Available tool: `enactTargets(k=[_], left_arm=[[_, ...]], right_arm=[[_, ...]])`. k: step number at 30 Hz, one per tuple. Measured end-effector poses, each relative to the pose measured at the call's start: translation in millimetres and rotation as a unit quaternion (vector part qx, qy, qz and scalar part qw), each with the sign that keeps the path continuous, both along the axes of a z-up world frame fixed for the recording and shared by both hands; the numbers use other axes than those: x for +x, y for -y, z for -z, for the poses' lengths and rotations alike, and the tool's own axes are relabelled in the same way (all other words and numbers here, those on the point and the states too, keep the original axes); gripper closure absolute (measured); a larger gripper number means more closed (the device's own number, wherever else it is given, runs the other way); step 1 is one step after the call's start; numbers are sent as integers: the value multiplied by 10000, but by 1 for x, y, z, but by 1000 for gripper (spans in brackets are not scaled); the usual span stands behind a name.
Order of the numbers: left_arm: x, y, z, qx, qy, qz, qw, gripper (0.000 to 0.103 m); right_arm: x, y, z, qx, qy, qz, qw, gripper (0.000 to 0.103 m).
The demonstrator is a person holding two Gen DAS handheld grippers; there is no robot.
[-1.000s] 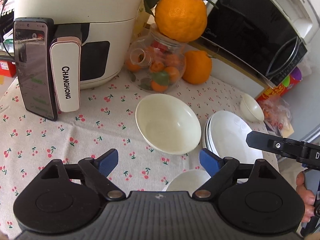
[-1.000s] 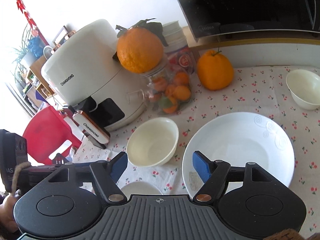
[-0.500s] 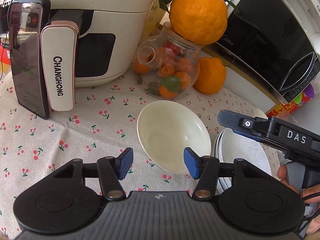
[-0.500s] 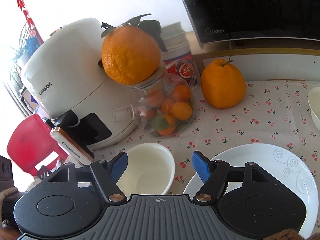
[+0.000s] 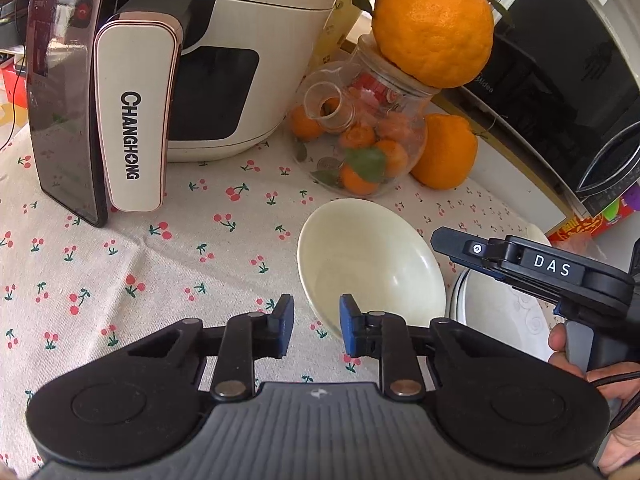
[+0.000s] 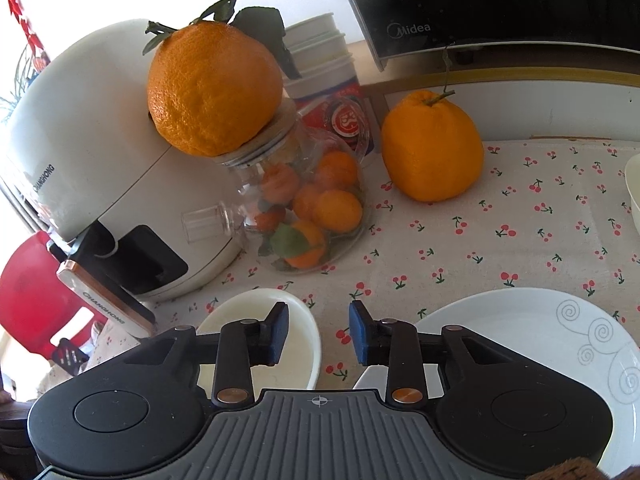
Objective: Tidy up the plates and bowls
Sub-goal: 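Move the right tool to the cream bowl by the air fryer, then close the right tool on the cream bowl's rim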
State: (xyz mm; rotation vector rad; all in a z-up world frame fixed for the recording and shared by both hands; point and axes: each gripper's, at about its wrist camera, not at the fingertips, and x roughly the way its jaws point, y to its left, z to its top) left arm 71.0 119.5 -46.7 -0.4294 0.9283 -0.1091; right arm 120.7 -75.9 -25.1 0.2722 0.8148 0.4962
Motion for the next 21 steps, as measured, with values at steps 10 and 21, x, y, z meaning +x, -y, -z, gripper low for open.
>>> enactTargets(k=[10,21], left_arm=[[3,0,1,18,52,-9,10000,92],[-4,3,-17,122,373,114,9992,93]], right_arm=[[3,-11,8,-218,-138,-148,9996,91],[-10,-8,-3,-229,-52,-226,9995,92]])
